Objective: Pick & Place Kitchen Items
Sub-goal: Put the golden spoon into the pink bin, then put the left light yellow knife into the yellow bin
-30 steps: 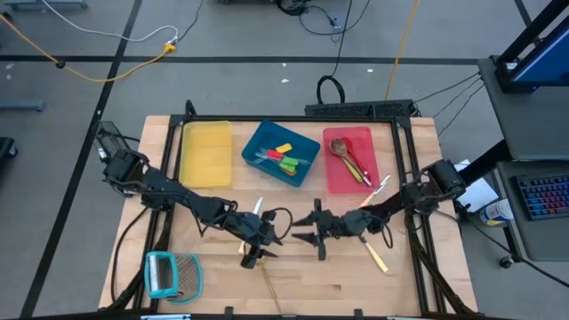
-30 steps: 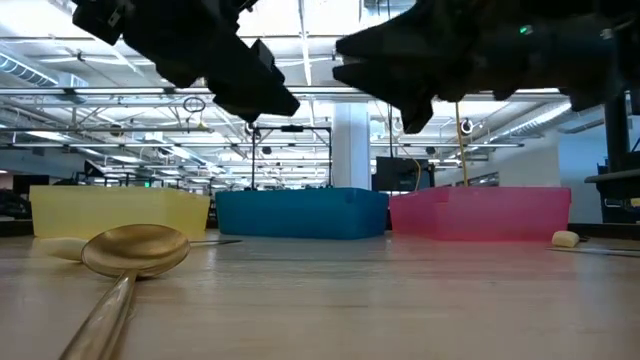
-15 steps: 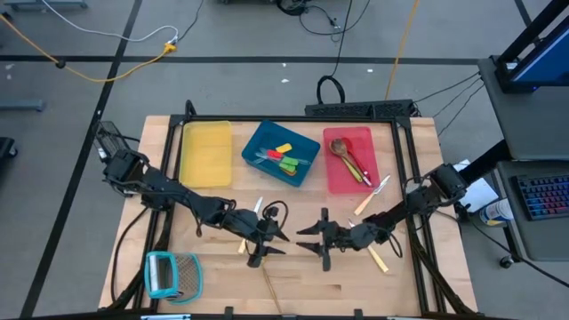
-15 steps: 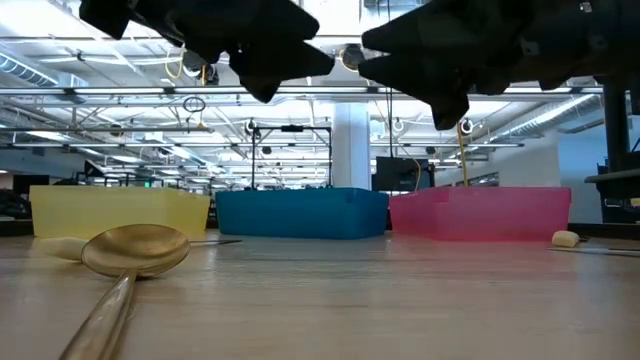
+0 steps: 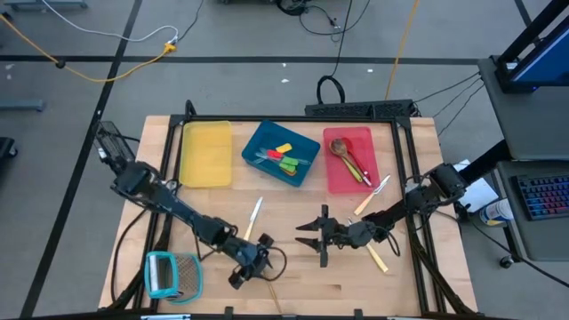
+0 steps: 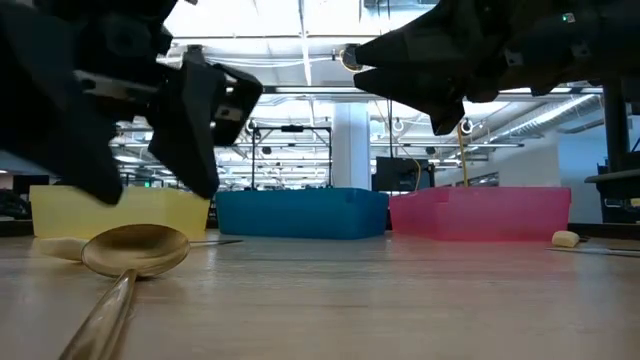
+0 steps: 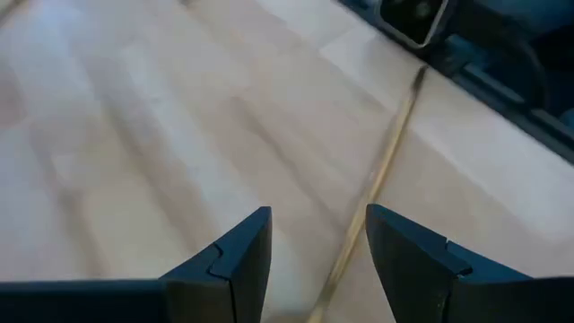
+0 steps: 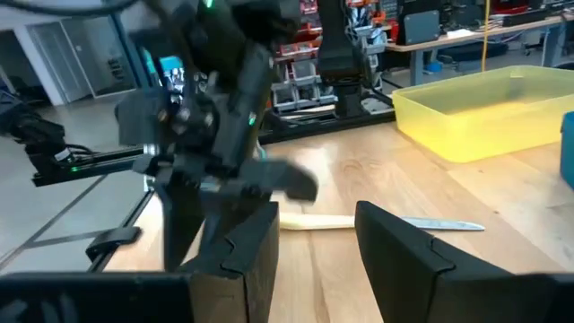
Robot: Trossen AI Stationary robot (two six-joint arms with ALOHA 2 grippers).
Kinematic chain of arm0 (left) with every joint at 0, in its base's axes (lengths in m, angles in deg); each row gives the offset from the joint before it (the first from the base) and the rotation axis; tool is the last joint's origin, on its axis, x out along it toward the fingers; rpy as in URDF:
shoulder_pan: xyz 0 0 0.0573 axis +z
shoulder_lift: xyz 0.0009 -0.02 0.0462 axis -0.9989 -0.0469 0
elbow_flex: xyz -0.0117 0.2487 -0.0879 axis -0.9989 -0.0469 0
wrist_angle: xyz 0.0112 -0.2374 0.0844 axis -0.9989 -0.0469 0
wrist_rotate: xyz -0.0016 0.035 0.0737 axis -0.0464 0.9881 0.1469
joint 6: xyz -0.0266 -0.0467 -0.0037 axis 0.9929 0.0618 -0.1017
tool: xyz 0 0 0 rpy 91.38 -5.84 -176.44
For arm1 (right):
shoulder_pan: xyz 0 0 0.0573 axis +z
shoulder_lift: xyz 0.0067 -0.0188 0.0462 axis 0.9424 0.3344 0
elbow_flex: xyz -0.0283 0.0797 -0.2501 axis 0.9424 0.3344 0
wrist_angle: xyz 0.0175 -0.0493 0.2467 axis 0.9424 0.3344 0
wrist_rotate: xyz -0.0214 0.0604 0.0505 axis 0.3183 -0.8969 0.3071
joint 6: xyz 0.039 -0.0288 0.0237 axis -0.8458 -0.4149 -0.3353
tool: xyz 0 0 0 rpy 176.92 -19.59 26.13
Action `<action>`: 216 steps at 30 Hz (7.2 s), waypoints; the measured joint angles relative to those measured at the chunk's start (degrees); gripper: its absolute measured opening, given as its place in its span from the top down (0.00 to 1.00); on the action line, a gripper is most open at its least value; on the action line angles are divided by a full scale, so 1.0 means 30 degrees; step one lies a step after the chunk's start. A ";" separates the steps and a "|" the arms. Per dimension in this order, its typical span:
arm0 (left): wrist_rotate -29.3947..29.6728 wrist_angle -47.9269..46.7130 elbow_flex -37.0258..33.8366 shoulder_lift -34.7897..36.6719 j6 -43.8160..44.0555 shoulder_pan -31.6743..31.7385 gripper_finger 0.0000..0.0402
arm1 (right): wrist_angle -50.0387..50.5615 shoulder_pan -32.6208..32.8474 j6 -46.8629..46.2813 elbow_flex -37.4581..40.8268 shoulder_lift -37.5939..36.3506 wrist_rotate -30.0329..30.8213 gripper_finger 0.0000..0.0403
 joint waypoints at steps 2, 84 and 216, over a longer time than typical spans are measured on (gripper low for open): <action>-0.0444 0.0374 0.0019 -0.0684 0.0286 -0.0033 0.54 | 0.0015 -0.0063 0.0021 0.0000 0.0000 -0.0010 0.65; 0.4569 0.0570 0.0291 0.0895 -0.6837 0.6863 0.95 | 0.7118 -0.4557 0.2464 0.0007 -0.0007 -0.1743 0.70; 1.1883 -0.4271 0.0284 0.3257 0.7502 0.1371 0.60 | 1.8704 -1.2330 -0.4201 0.4131 -1.1617 0.0449 0.64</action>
